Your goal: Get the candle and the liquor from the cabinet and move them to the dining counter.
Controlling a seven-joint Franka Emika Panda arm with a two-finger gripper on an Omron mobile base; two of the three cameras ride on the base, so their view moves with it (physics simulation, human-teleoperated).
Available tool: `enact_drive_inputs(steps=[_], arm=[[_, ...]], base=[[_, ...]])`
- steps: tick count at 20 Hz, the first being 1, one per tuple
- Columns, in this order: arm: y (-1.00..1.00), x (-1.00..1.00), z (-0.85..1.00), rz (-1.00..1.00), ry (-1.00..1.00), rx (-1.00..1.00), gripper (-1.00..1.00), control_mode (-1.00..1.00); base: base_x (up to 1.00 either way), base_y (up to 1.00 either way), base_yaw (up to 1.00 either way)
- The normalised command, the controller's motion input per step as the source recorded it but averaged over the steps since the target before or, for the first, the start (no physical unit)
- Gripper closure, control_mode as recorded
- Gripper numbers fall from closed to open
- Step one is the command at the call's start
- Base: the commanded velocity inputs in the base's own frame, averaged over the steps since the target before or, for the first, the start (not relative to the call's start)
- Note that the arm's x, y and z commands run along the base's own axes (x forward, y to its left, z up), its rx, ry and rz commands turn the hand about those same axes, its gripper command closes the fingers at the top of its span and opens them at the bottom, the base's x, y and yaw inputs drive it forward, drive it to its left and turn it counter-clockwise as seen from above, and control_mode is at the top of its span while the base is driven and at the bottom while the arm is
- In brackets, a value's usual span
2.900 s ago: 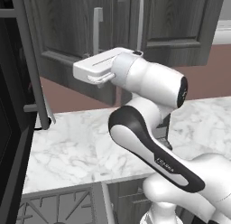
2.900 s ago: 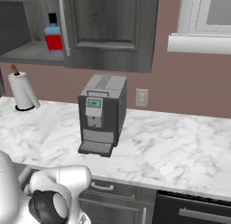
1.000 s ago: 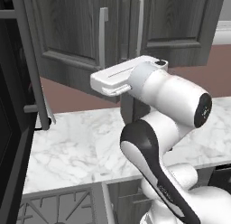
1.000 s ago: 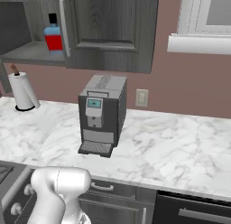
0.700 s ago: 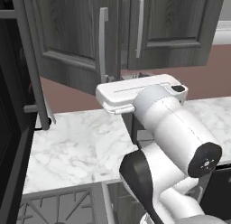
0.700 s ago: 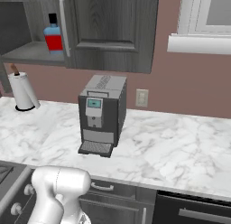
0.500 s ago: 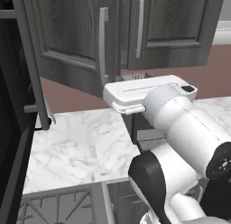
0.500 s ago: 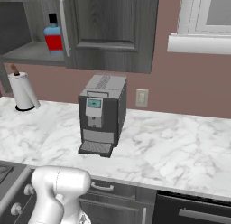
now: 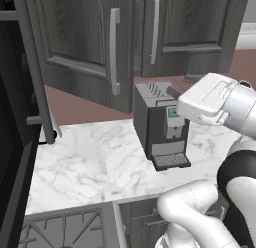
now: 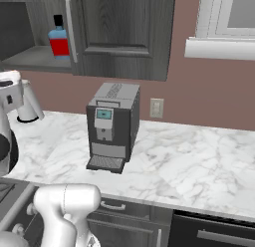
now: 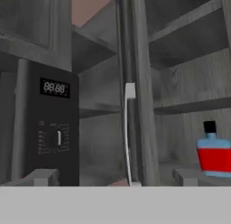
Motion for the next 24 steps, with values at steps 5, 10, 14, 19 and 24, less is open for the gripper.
enact_drive_inputs(steps=[5,10,14,19,24], arm=[[-0.52,0.05,0.01,0.32,-0.05,0.00,-1.00,-1.00],[-0.13,0.27,0.05,0.25,-0.01,0.00,-1.00,-1.00],[0.04,0.44,0.04,0.20,0.03,0.00,-1.00,-1.00],[0.10,0.34,0.02,0.17,0.11,0.00,-1.00,-1.00],[0.24,0.25,0.00,0.15,0.10,-0.05,-1.00,-1.00]], base=[[0.00,0.00,0.00],[0.00,0.00,0.00],[0.00,0.00,0.00],[0.00,0.00,0.00],[0.00,0.00,0.00]])
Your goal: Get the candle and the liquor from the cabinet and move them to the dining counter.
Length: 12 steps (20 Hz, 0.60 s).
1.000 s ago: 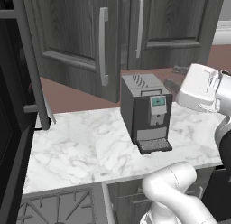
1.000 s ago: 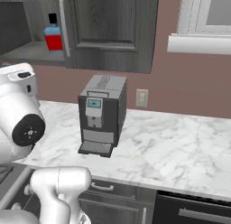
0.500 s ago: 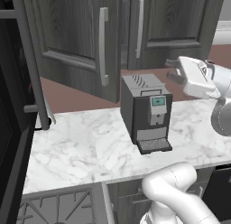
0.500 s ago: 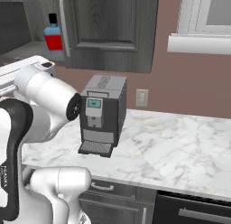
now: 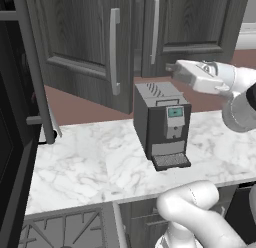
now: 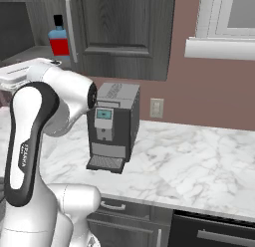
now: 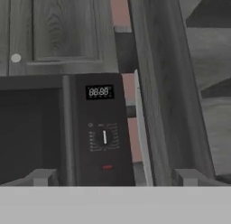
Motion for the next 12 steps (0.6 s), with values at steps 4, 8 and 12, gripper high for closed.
enact_drive_inputs(steps=[4,8,12], arm=[[0.25,0.10,0.00,0.07,0.05,-0.06,-1.00,-1.00],[0.16,0.10,0.00,0.11,-0.01,-0.06,-1.00,-1.00],[0.04,0.06,0.00,0.15,-0.01,-0.03,-1.00,-1.00]], base=[[0.00,0.00,0.00],[0.00,0.00,0.00],[0.00,0.00,0.00]])
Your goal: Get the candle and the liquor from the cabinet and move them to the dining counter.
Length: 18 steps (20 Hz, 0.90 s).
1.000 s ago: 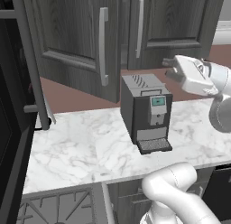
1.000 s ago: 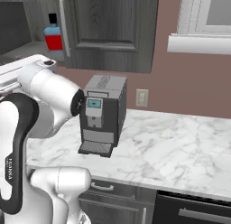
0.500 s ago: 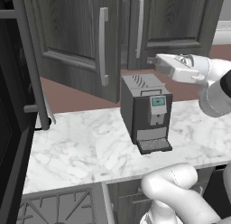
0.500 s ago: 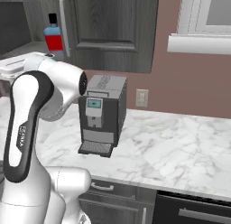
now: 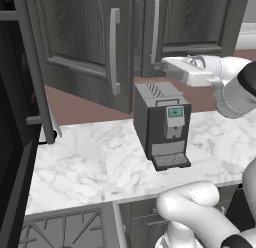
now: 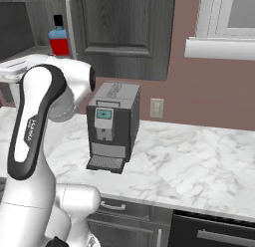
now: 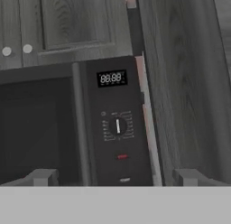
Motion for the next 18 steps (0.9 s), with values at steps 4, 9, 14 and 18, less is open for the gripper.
enact_drive_inputs(steps=[4,9,14,18], arm=[[0.01,0.13,0.00,0.17,0.00,-0.01,-1.00,-1.00],[0.03,0.24,0.00,0.15,0.00,0.00,-1.00,-1.00],[0.00,0.39,0.00,0.10,0.00,0.00,-1.00,-1.00],[0.00,0.45,0.00,0.04,0.00,0.00,-1.00,-1.00]], base=[[0.00,0.00,0.00],[0.00,0.00,0.00],[0.00,0.00,0.00],[0.00,0.00,0.00]])
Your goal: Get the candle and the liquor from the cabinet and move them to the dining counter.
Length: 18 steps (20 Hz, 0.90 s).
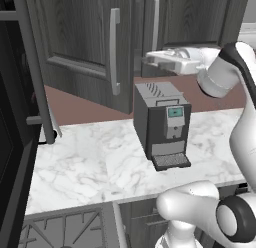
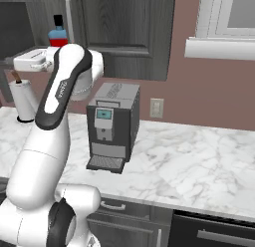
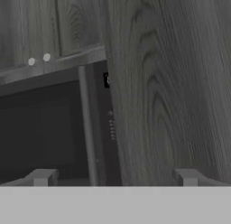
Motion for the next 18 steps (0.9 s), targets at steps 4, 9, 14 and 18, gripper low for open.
enact_drive_inputs(steps=[4,9,14,18], arm=[[0.00,0.47,0.00,0.00,0.00,0.00,-1.00,-1.00],[0.00,0.41,0.00,0.00,0.00,0.00,-1.00,-1.00],[0.26,0.27,0.00,0.00,0.00,-0.01,-1.00,-1.00],[0.71,0.06,0.00,0.02,0.00,-0.05,-1.00,-1.00]], base=[[0.00,0.00,0.00],[0.00,0.00,0.00],[0.00,0.00,0.00],[0.00,0.00,0.00]])
